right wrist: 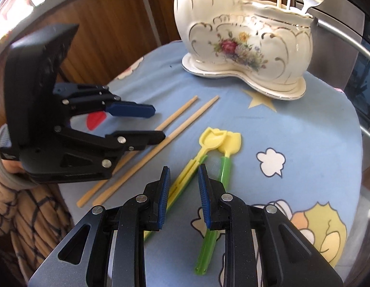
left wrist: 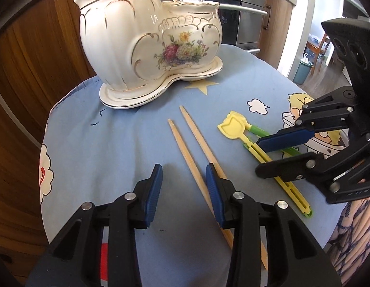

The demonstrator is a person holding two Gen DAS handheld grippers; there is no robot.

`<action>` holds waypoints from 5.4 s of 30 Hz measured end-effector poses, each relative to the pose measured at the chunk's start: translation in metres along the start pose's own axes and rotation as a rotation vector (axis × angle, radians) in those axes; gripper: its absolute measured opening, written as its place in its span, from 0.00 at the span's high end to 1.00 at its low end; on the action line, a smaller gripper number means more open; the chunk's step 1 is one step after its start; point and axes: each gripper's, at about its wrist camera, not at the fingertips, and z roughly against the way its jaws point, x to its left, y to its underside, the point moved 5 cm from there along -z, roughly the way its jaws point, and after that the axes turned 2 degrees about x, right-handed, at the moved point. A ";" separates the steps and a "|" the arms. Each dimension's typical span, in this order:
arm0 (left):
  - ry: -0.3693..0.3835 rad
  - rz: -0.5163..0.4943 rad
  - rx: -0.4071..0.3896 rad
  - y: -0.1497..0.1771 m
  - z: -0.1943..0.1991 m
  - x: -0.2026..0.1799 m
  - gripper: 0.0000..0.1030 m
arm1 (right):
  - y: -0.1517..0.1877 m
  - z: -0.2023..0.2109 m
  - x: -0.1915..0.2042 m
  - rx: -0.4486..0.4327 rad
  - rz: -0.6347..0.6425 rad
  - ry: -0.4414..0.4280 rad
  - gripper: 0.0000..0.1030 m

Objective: Organize utensils
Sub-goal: 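Move both open tools back down to the utensils on the cloth, then grasp a chopstick with left tool while right grasps yellow-handled tulip spoon, then lift chopstick over larger pot with left while right carries yellow spoon to smaller pot, then release chopstick into larger pot with left while right releases yellow spoon into smaller pot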

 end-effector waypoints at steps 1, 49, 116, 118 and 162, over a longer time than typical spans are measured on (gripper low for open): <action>0.004 -0.002 0.001 0.000 0.001 0.000 0.70 | -0.001 -0.002 0.000 -0.001 0.002 0.002 0.75; 0.210 0.093 -0.022 -0.010 0.063 0.042 0.95 | -0.042 0.066 -0.026 -0.236 -0.040 -0.046 0.90; -0.018 0.297 -0.867 -0.153 0.210 0.080 0.95 | -0.150 0.109 -0.092 -0.772 -0.257 -0.005 0.90; -0.056 0.305 -0.882 -0.155 0.205 0.083 0.95 | -0.156 0.108 -0.096 -0.805 -0.263 -0.001 0.90; -0.144 0.269 -0.491 -0.144 0.073 0.084 0.92 | -0.141 0.057 -0.095 -0.617 -0.140 0.258 0.88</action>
